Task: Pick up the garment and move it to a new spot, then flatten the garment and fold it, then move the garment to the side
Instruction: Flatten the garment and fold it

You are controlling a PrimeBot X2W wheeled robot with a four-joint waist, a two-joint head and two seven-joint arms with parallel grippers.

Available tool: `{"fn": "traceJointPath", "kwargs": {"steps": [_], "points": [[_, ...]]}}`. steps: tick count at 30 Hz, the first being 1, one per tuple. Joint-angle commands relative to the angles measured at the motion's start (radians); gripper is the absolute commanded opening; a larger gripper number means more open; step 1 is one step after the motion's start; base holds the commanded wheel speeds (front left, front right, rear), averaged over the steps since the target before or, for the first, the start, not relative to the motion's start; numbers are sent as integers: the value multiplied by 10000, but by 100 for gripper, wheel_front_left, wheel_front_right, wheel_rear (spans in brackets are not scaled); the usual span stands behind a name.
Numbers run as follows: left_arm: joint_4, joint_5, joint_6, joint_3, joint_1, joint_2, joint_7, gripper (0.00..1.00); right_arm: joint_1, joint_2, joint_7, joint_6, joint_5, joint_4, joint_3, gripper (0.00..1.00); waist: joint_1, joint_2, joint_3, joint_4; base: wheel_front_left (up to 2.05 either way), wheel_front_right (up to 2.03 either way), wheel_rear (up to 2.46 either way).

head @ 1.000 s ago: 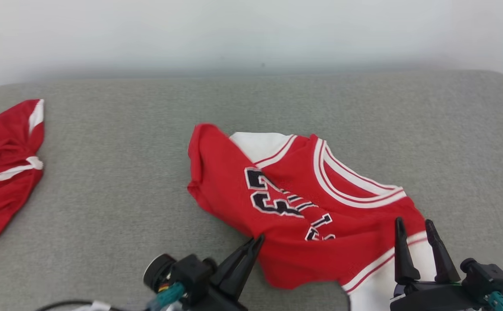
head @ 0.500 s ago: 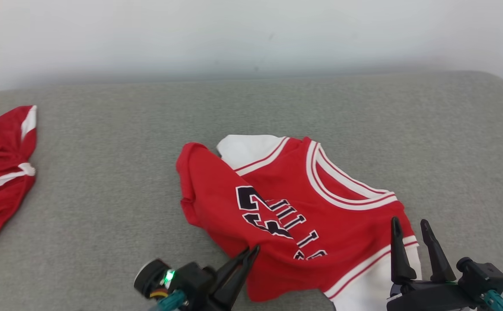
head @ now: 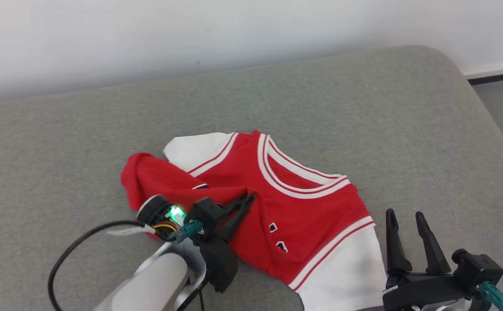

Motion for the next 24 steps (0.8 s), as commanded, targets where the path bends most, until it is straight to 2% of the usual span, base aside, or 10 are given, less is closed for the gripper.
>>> {"fn": "traceJointPath", "kwargs": {"steps": [1, 9, 10, 11, 12, 17, 24], "points": [[209, -106, -5, -21, -224, -60, -108, 0, -8, -3, -4, -23, 4, 36, -4, 100, -1, -1, 182, -421, 0, 0, 0], [2233, -939, -9, -1016, -1287, -418, -550, 0, 103, 1, -3, -24, -79, 165, 55, 100, -1, -1, 90, -503, 0, 0, 0], [2402, -1049, -8, -1065, -1360, -481, -600, 3, 116, 0, -3, -24, -88, 175, 53, 100, -1, -1, 51, -447, 0, 0, 0], [2532, -1086, -8, -1093, -1398, -531, -654, 71, 130, -5, -3, -22, -102, 190, 71, 100, -1, -1, 11, -387, 0, 0, 0], [2617, -1117, -9, -1138, -1422, -612, -688, 100, 165, -3, -4, -24, -115, 185, 59, 100, -1, -1, -39, -295, 0, 0, 0], [2133, -1204, -10, -739, -1139, -806, -729, 100, 313, -8, -4, -24, -155, 154, -43, 100, -1, -1, -277, 315, 0, 0, 0], [225, -560, 117, 587, 439, -350, -727, 100, 549, -2, -4, -24, -97, 111, -140, 100, -1, -1, -389, 1363, 0, 0, 0]]}}
